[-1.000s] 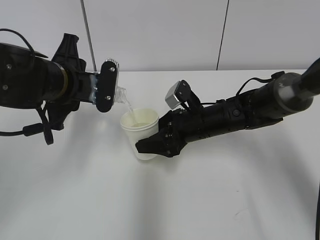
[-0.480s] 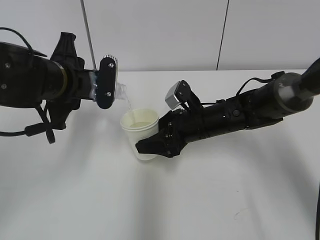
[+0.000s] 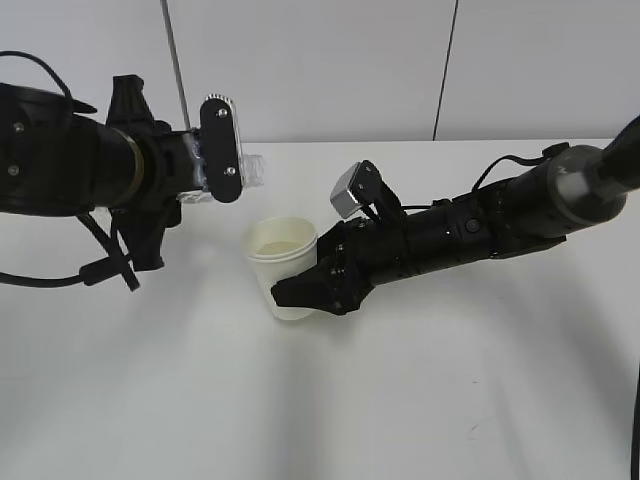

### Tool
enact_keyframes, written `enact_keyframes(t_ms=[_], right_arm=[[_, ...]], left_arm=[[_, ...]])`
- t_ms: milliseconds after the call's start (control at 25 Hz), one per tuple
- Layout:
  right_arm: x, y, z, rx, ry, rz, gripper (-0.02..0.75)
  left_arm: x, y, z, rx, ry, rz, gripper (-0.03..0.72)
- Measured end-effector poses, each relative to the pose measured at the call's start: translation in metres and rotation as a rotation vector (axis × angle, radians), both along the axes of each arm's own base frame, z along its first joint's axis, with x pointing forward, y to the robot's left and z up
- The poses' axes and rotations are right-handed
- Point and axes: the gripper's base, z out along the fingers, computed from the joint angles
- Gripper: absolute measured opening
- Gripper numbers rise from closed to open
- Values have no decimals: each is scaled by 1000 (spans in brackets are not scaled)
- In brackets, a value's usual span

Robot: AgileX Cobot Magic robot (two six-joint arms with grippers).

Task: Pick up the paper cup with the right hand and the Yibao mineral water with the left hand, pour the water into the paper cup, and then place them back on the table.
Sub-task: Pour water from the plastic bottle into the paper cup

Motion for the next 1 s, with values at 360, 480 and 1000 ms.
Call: enact_keyframes(t_ms=[360,480,1000], right_arm=[[1,0,1,13,3,-16,549],[3,0,2,28,7,-35,549],[13,-4,4,53,24,-170,549]], left_arm=[[-3,0,-4,-290,50,215,347],[-3,-1,-5,-395,62,282,347],[-1,-1,-5,-632,101,384,347]])
